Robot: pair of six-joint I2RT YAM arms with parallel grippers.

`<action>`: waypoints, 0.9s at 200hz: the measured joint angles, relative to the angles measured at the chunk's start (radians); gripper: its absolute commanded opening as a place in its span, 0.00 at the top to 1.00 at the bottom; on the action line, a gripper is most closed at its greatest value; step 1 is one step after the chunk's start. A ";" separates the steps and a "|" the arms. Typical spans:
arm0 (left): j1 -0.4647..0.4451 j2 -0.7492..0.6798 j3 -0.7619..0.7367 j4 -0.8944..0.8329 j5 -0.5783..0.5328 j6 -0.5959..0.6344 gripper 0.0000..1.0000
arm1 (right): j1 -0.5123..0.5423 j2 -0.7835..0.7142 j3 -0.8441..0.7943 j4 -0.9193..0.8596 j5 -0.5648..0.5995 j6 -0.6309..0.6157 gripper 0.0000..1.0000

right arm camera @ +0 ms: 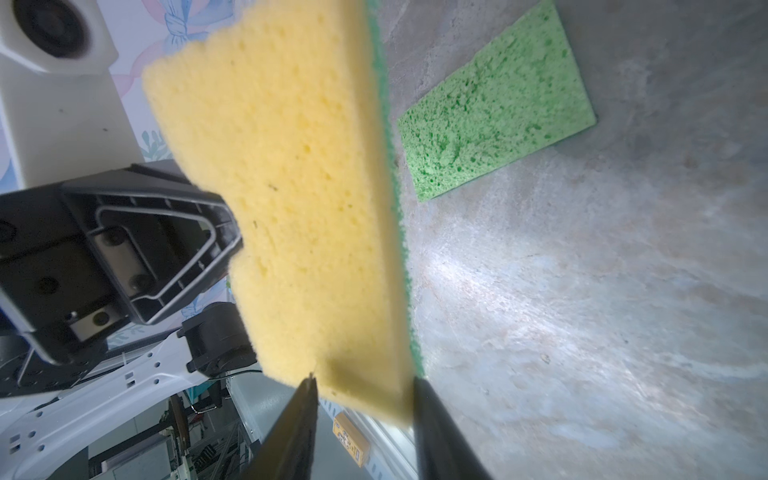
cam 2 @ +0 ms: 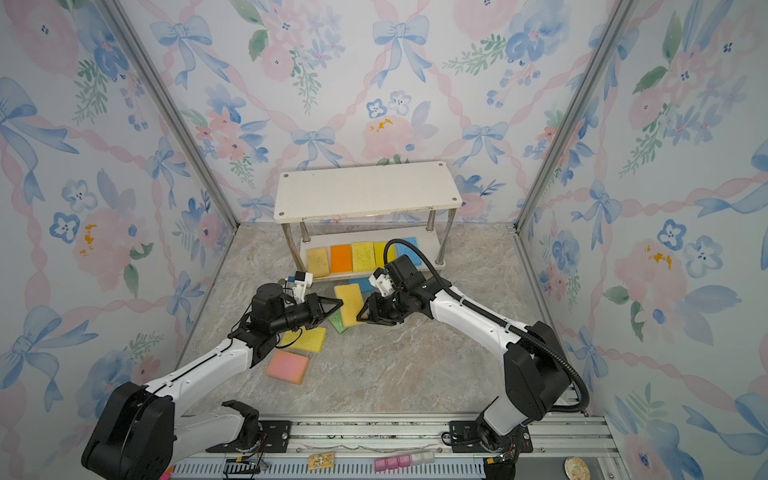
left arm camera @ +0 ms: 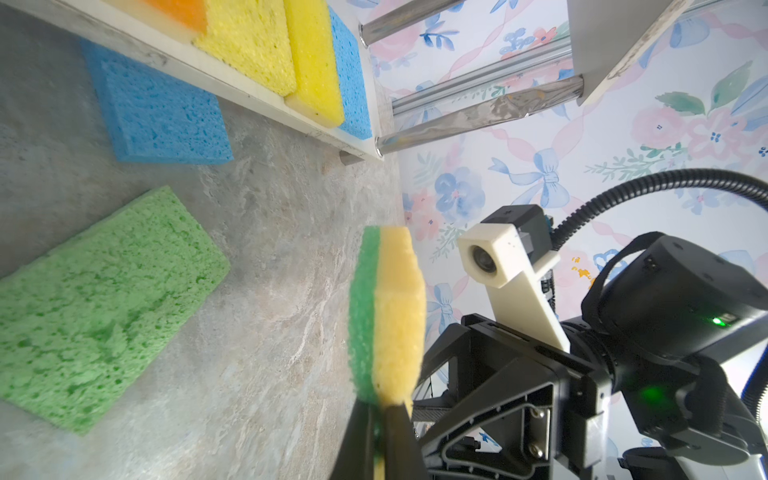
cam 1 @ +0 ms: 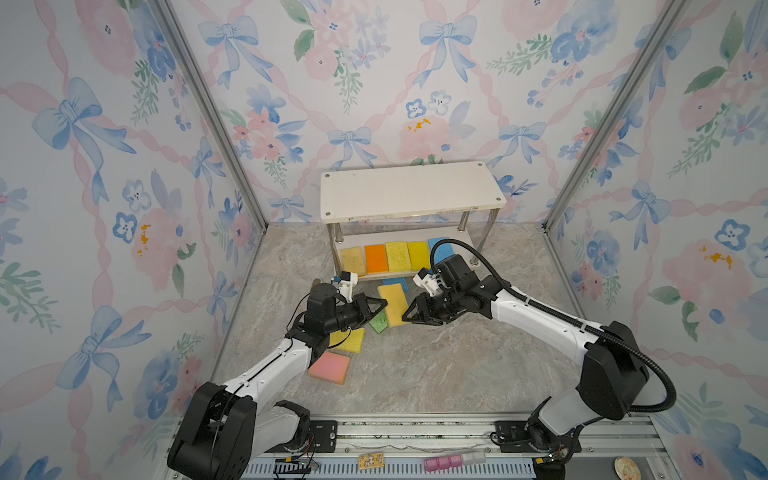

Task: Place and organize the cleaning sponges onto the shelf
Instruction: 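Lift the scrub sponge toward the left gripper while the left gripper waits, then carry the scrub sponge up onto the top shelf and release it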

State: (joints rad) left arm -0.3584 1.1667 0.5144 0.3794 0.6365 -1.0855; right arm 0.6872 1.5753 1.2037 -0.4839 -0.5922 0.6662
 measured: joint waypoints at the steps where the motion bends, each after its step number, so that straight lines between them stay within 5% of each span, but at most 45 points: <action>1: 0.000 0.000 0.000 0.000 0.000 0.000 0.94 | 0.000 0.000 0.000 0.000 0.000 0.002 0.66; 57: 0.012 -0.006 0.000 0.002 0.001 -0.002 0.92 | 0.000 0.000 0.000 0.002 0.001 -0.002 0.88; 98: 0.024 -0.009 0.000 0.001 0.013 -0.022 0.79 | 0.000 0.000 0.035 -0.047 0.031 -0.027 0.95; 120: 0.051 -0.030 0.000 0.002 0.016 -0.032 0.50 | 0.000 0.000 0.103 -0.092 0.058 -0.055 0.97; 143: 0.084 -0.064 0.000 0.002 0.018 -0.041 0.31 | 0.000 0.000 0.193 -0.139 0.081 -0.084 0.98; 156: 0.100 -0.082 0.000 0.003 0.019 -0.051 0.03 | 0.000 0.000 0.238 -0.159 0.089 -0.098 0.98; 180: 0.130 -0.136 -0.001 -0.008 0.011 -0.053 0.02 | 0.001 0.000 0.316 -0.211 0.099 -0.124 0.99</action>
State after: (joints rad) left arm -0.2287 1.0309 0.5137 0.3710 0.6479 -1.1381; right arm 0.6884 1.5749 1.5196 -0.6952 -0.4931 0.5426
